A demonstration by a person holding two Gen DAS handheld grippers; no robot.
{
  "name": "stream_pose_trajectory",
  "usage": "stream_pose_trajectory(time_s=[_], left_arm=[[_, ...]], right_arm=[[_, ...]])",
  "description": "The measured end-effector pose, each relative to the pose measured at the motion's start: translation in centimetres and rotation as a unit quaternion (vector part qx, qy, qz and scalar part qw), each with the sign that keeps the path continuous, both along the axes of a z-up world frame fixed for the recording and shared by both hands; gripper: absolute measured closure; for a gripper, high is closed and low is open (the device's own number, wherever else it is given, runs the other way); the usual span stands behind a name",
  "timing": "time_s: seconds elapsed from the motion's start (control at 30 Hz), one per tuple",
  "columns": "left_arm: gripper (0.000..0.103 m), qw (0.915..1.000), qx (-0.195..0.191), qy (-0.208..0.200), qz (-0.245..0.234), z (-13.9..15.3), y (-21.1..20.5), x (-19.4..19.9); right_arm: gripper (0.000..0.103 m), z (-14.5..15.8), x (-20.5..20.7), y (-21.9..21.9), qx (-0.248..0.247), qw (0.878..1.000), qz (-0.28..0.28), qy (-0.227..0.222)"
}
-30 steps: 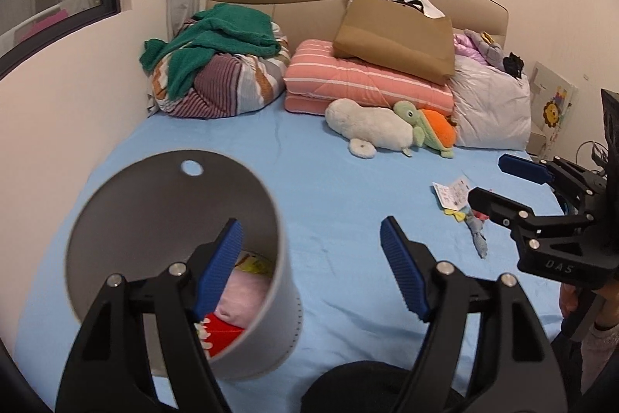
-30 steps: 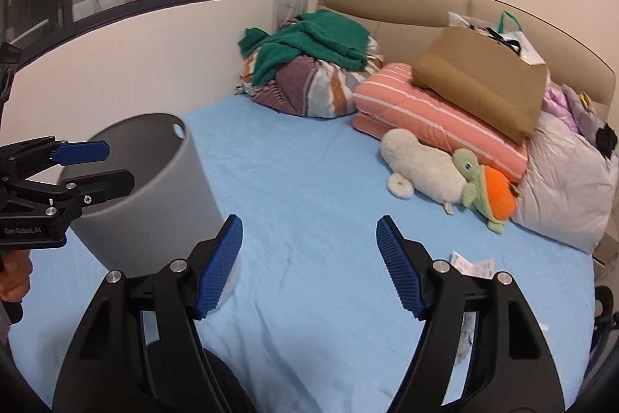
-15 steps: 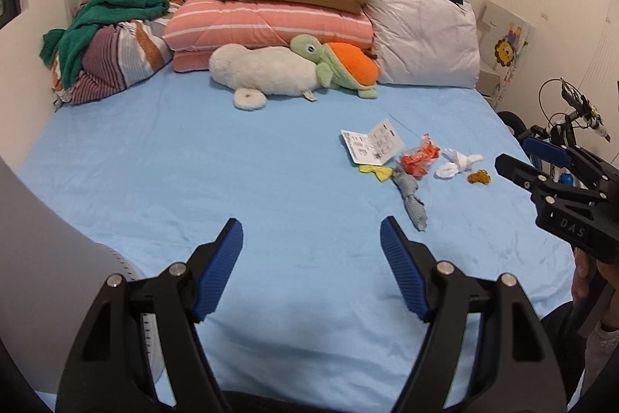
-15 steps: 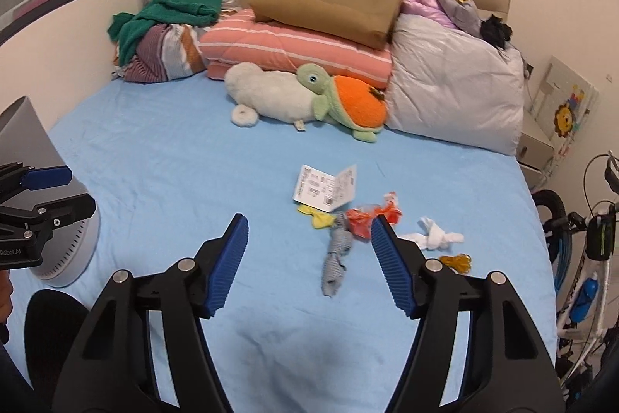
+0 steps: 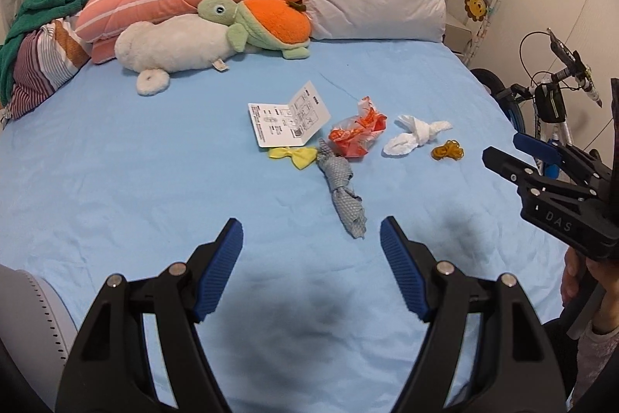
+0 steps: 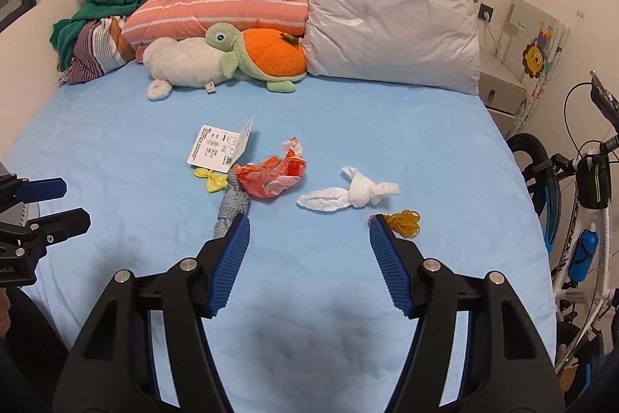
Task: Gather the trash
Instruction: 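Grasp the grey mesh cloth with the left tool while the right tool grasps the yellow rubber band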
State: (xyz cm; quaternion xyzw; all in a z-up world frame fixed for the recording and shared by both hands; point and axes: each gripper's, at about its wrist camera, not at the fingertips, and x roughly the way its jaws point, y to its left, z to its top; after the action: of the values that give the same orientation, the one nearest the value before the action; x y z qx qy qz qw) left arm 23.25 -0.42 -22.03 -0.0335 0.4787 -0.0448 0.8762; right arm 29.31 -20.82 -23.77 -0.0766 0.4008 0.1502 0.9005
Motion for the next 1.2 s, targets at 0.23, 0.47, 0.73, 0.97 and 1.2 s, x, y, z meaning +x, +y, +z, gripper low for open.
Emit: stream_pose_trajectory(time_s=[0.23,0.47,0.73,0.97,1.2], left_arm=[[0.029,0.9995,0.001,0.031,-0.009,-3.6,-2.4,3.9],[0.029,0.9983,0.014,0.054,-0.016,-7.2,-3.9,7.2],[0.029,0.9960,0.022,0.086,0.000,-11.8,-4.3,10.2],[0.035,0.9946,0.040,0.096,-0.001,-14.5,-5.1,11.4],[0.069,0.9952,0.069,0.069,0.006,-14.3,-5.8,11.5]], right_arm=[[0.041,-3.3,3.9,-1.1,-0.003,1.000,-0.009,0.009],[0.041,-7.2,7.7,-4.3,-0.020,0.999,-0.031,0.032],[0.040,-11.4,11.1,-6.7,-0.043,0.997,-0.042,0.043],[0.040,-14.5,12.5,-8.2,-0.014,0.996,-0.052,0.078],[0.071,-14.5,12.6,-7.5,0.023,0.995,-0.022,0.096]])
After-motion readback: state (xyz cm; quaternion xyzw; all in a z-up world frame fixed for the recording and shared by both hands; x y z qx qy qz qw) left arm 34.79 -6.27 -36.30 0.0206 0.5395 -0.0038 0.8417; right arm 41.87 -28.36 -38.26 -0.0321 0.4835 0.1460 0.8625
